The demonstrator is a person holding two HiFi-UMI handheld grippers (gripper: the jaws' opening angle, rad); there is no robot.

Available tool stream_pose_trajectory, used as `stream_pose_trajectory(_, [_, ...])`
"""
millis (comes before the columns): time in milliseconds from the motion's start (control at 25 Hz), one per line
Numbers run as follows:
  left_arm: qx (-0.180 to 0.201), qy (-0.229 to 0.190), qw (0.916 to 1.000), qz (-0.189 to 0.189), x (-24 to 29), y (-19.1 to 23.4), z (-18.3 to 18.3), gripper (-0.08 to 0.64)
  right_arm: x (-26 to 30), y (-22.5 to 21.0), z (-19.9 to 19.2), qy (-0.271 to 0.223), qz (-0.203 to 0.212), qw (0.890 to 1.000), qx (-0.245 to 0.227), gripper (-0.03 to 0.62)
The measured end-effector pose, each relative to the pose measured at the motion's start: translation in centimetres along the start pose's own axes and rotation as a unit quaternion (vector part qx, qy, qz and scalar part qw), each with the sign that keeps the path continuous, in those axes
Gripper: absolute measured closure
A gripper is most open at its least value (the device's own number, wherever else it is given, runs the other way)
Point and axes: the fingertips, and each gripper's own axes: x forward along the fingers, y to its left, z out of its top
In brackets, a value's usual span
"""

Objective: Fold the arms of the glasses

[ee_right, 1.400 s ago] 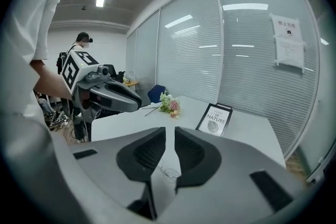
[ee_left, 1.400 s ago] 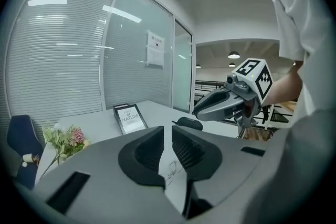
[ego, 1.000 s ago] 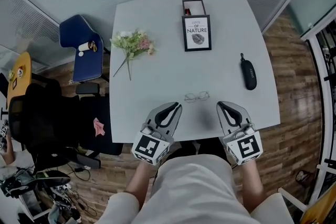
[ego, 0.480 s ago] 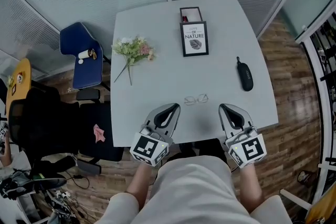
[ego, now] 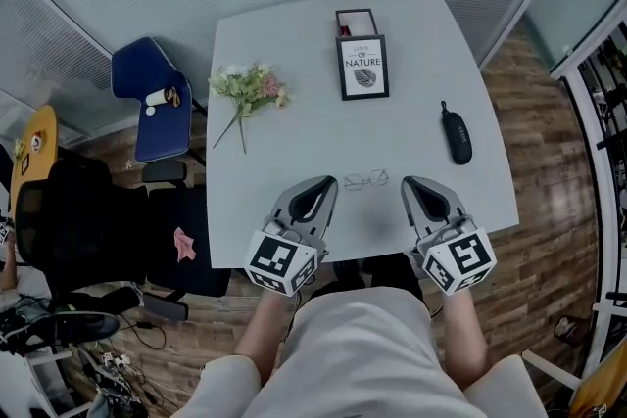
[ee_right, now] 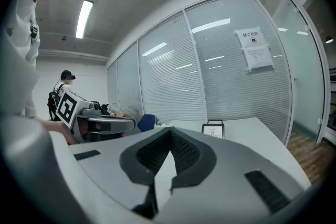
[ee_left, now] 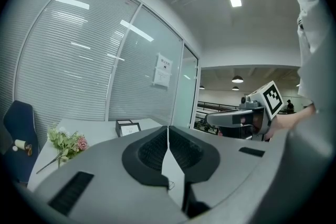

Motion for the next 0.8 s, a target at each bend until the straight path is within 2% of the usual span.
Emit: stream_pose_trajectory(800, [-0.009, 0.007, 0.9999, -0.004, 0.05, -0.46, -0.55, 0.535, -0.19, 0.34, -0.26, 0.006, -0.002, 1.000, -0.008, 0.589])
